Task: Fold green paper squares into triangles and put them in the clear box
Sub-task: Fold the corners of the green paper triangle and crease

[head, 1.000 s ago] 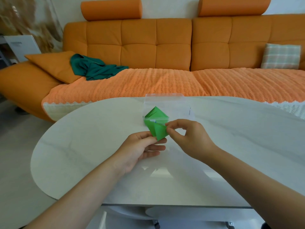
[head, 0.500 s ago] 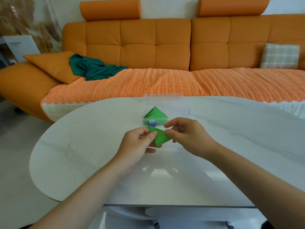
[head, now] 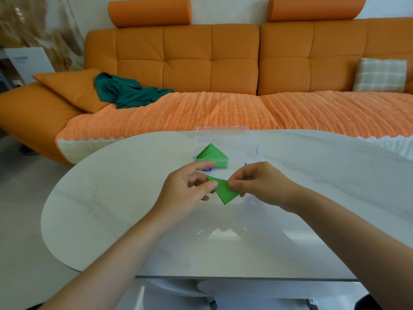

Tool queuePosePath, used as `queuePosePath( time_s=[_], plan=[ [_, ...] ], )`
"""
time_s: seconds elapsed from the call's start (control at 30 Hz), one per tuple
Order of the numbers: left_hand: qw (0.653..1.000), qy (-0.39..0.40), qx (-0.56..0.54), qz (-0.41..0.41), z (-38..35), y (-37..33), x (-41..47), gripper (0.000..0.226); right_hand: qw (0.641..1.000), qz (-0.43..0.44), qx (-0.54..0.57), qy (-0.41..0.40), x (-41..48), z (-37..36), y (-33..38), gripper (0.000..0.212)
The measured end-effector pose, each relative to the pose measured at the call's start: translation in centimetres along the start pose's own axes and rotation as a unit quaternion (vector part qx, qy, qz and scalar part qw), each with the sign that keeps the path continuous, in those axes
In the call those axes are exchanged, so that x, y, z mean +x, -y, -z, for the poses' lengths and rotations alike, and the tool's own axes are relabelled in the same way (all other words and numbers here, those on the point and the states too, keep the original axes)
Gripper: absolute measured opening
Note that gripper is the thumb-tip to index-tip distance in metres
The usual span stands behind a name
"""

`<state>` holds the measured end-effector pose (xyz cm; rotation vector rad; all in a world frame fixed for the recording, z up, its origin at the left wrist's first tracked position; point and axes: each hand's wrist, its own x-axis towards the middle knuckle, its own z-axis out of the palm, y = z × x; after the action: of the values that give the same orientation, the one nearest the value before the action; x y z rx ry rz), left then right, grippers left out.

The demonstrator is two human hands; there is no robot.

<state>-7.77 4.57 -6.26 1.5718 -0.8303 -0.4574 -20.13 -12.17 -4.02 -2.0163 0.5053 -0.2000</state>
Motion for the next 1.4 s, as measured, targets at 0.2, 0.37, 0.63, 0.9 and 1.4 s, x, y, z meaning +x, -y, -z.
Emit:
queuePosePath(
  time_s=[0.2,0.37,0.63,0.9,1.4],
  plan=[
    [0.999,0.023,0.046,0.005,0.8,0.2,0.1,0.023,0.999,-0.011,-0.002,0.047,0.1,1.0,-0.1,0.005],
    [0.994,0.030,0.101,0.031,0.3,0.4,-0.2,0.013,0.996,-0.027,-0.058,0.062,0.2,0.8,-0.7,0.005],
    [0.963,0.037,0.261,0.047,-0.7,1.6,-0.3,0.007,0.967,-0.016,-0.250,0.038,0.4,-0.6,-1.2,0.007],
    [0.922,0.044,0.386,-0.006,-1.2,1.8,0.1,0.008,0.939,0.031,-0.343,-0.001,0.4,-1.4,-1.5,0.009],
    [0.849,0.176,0.422,-0.265,-1.2,3.3,-1.2,0.037,0.960,0.013,-0.279,-0.002,0.1,-1.9,-1.9,0.011]
  ],
)
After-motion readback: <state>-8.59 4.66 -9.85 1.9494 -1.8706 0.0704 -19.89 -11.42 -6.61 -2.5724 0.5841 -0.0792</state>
